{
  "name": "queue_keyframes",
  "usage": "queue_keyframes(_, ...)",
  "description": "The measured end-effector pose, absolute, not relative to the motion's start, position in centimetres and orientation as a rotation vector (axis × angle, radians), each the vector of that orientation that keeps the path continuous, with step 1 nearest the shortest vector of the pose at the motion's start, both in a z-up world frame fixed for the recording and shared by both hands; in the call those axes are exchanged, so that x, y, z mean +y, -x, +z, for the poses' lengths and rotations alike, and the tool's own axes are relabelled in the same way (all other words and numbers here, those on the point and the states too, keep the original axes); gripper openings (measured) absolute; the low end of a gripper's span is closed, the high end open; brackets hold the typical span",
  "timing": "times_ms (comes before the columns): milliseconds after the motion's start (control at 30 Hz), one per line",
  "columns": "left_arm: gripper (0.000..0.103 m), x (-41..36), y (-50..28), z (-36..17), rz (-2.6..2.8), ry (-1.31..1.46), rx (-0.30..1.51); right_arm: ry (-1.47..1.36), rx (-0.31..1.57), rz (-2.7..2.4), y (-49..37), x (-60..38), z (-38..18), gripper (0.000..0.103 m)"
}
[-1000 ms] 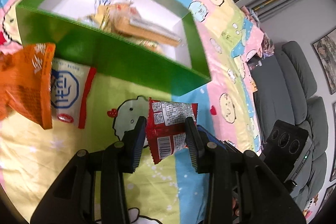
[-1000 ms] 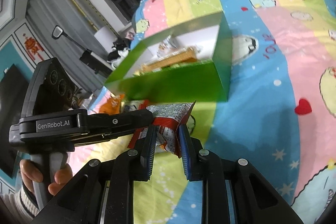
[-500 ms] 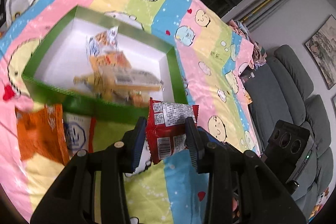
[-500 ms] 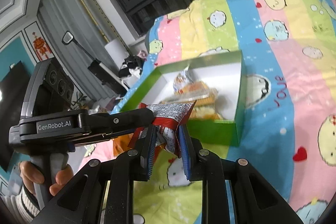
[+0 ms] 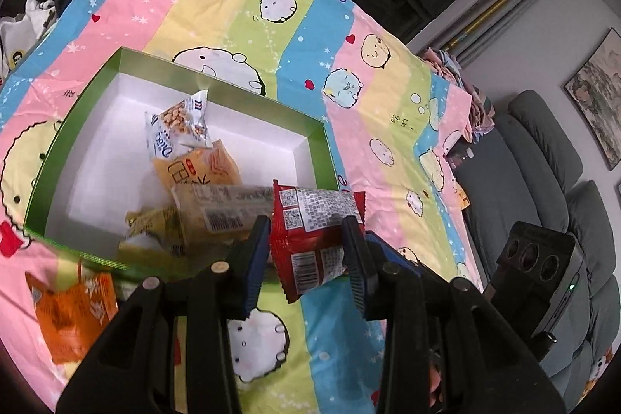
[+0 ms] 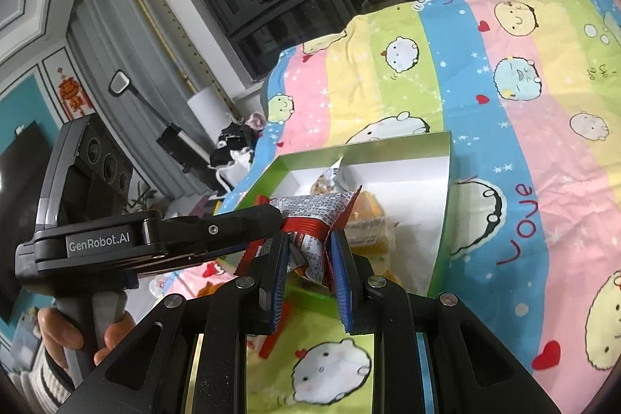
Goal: Organize snacks
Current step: 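Carry the red-and-white packet into the green box and release it, then reach the right tool to the orange snack bag and grasp it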
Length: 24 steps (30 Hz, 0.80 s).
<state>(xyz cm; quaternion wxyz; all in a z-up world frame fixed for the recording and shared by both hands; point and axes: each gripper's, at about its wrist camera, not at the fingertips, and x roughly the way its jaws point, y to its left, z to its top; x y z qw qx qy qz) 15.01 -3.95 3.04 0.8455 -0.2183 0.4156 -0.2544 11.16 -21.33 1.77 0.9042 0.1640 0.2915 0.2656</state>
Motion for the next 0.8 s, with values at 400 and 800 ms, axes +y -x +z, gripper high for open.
queue_keyframes(400,0.078,-3.8,-16.9,1.2,-0.431,0.423,0.892,-0.385,0.669,0.469,-14.8,-21.3,-0.7,0.028)
queue_keyframes(800,0.102,-2.6,-12.2,4.1,-0.324,0.265,0.764,-0.339,0.637,0.437,-10.6,-22.3,1.0,0.061)
